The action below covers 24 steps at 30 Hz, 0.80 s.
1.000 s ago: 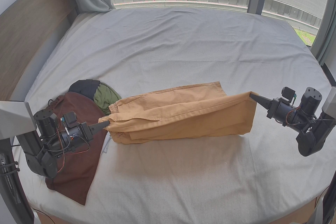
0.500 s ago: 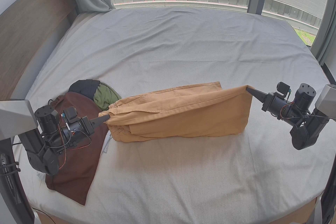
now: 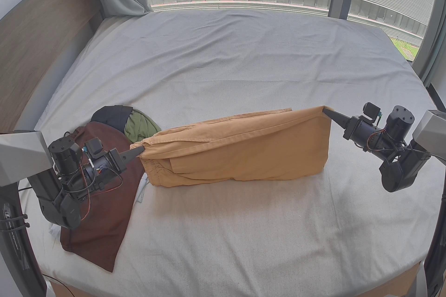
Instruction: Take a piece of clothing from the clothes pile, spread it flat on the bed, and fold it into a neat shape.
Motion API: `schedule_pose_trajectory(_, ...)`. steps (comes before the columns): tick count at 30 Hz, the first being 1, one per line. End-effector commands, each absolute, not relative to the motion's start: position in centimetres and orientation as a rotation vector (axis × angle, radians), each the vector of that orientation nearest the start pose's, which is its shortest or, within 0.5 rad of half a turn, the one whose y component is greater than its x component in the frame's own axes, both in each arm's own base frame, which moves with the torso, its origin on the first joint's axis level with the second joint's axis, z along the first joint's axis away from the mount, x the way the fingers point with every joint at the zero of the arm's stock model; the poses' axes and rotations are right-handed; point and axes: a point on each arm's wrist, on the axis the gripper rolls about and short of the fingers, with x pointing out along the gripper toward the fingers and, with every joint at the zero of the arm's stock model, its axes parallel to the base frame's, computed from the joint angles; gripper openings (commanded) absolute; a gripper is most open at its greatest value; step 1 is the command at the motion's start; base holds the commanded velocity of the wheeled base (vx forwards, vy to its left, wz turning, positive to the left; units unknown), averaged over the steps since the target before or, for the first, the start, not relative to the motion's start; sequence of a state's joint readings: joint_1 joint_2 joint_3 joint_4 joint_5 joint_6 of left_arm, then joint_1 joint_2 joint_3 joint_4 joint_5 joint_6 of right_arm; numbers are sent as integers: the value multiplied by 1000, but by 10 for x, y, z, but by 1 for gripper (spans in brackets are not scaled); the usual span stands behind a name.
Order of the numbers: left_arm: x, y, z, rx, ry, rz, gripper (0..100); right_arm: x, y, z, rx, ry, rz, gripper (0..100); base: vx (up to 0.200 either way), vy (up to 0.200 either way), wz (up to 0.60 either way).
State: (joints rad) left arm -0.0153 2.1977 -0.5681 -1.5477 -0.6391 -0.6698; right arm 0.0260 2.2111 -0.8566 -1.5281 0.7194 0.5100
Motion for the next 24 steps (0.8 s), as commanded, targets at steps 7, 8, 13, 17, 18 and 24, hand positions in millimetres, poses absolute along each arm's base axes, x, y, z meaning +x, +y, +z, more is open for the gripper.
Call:
schedule_pose_trajectory(7,351,-23,44,-696,302,-565,0,405,26,97,425,9,772,0,0,0,0)
schedule_pose_trajectory(8,351,-23,42,-697,304,-563,0,407,26,96,431,25,769,0,0,0,0)
schedule_pose_trajectory(13,357,-24,38,-698,302,-560,0,415,26,98,435,21,748,0,0,0,0)
schedule_pose_trajectory(17,362,-25,34,-698,301,-557,0,423,29,93,436,18,747,0,0,0,0)
schedule_pose_trajectory(18,363,-24,33,-698,300,-553,0,424,29,93,435,17,747,0,0,0,0)
schedule_pose_trajectory(24,366,-29,28,-698,307,-555,0,431,29,87,435,16,747,0,0,0,0)
